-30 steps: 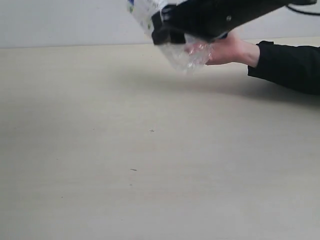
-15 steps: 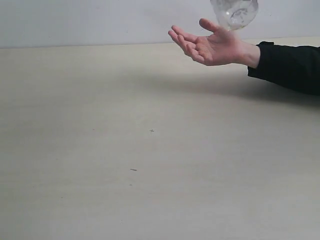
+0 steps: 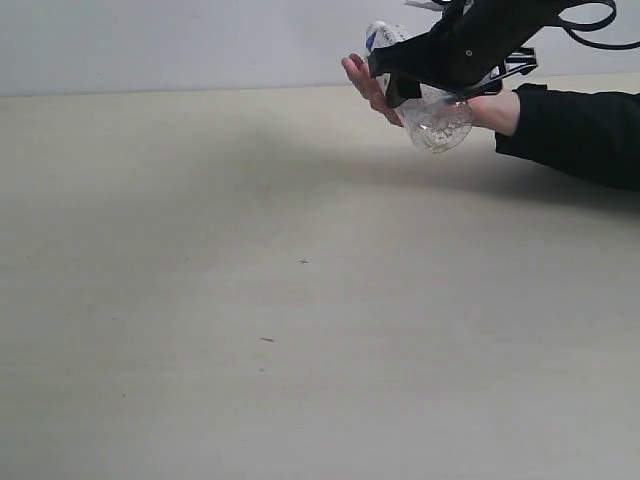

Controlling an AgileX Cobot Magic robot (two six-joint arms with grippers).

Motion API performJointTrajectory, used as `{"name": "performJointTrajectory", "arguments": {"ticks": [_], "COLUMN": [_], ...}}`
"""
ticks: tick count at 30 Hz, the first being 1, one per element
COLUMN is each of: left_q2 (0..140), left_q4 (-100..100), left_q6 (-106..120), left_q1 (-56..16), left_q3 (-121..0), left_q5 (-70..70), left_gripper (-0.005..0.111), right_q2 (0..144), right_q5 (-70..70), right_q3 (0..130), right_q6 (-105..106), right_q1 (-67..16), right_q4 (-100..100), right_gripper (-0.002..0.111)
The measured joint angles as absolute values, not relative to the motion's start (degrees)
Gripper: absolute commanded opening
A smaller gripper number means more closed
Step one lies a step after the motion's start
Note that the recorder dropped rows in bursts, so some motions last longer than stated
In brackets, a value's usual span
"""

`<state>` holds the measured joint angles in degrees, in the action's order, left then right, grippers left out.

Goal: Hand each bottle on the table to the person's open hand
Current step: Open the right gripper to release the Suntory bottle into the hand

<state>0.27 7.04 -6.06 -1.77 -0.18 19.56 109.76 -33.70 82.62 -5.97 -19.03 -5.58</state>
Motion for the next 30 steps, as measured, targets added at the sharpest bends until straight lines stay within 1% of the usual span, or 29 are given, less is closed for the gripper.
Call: {"name": "performJointTrajectory", "arguments": {"ticks": [1, 3, 4, 5, 6, 7, 8, 9, 10, 11, 12, 13, 14, 24, 26, 27, 29, 30], "left_q2": [0.3, 0.3, 0.3, 0.3, 0.3, 0.3, 0.3, 0.3, 0.3, 0.3, 0.3, 0.3, 0.3, 0.3, 0.3, 0.3, 0.3, 0.3], "left_q4": [7.0, 7.0, 7.0, 7.0, 7.0, 7.0, 7.0, 7.0, 7.0, 7.0, 7.0, 7.0, 7.0, 7.0, 7.0, 7.0, 7.0, 7.0], "left_q6": [-6.1, -6.1, -6.1, -6.1, -6.1, -6.1, -6.1, -6.1, -6.1, -6.1, -6.1, -6.1, -6.1, -6.1, -6.1, -6.1, -6.1, -6.1], "left_q1": [-1.8, -1.8, -1.8, -1.8, -1.8, -1.8, -1.8, -1.8, -1.8, -1.8, -1.8, -1.8, -1.8, -1.8, -1.8, -1.8, -1.8, -1.8], "left_q3": [-0.2, -0.2, -0.2, -0.2, -0.2, -0.2, -0.2, -0.2, -0.2, -0.2, -0.2, -0.2, -0.2, -0.2, -0.2, -0.2, -0.2, -0.2], "left_q5": [19.6, 19.6, 19.6, 19.6, 19.6, 19.6, 19.6, 19.6, 19.6, 19.6, 19.6, 19.6, 19.6, 19.6, 19.6, 19.6, 19.6, 19.6], "left_gripper": [0.002, 0.002, 0.002, 0.002, 0.002, 0.002, 0.002, 0.002, 0.002, 0.002, 0.002, 0.002, 0.002, 0.002, 0.002, 0.002, 0.002, 0.002], "right_q2": [109.9, 109.9, 109.9, 109.9, 109.9, 109.9, 109.9, 109.9, 109.9, 109.9, 109.9, 109.9, 109.9, 108.4, 105.9, 104.6, 101.3, 99.9], "right_q5": [-33.8, -34.3, -34.5, -34.8, -35.0, -35.0, -35.1, -35.1, -35.1, -35.1, -35.1, -35.1, -35.1, -35.2, -35.8, -36.5, -38.2, -38.8], "right_q3": [82.6, 83.1, 83.3, 83.3, 83.3, 83.3, 83.3, 83.3, 83.3, 83.3, 83.3, 83.3, 83.3, 83.3, 83.3, 83.3, 83.3, 83.3], "right_q6": [-6.0, -5.8, -5.8, -5.8, -5.8, -5.8, -5.7, -5.0, -4.4, -3.4, -2.5, -2.1, -1.9, -1.5, -1.5, -1.5, -1.0, -0.9], "right_q1": [-19.0, -19.0, -19.0, -19.0, -19.0, -19.0, -19.0, -19.0, -19.0, -19.0, -19.0, -19.0, -19.0, -19.0, -19.0, -19.0, -19.0, -19.0], "right_q4": [-5.6, -5.4, -5.2, -4.9, -4.8, -4.6, -4.6, -4.4, -4.4, -4.4, -4.4, -4.4, -4.4, -4.1, -3.6, -3.5, -3.3, -3.3], "right_gripper": [0.001, 0.008, 0.016, 0.021, 0.031, 0.038, 0.051, 0.059, 0.073, 0.084, 0.091, 0.096, 0.097, 0.097, 0.093, 0.087, 0.058, 0.037]}}
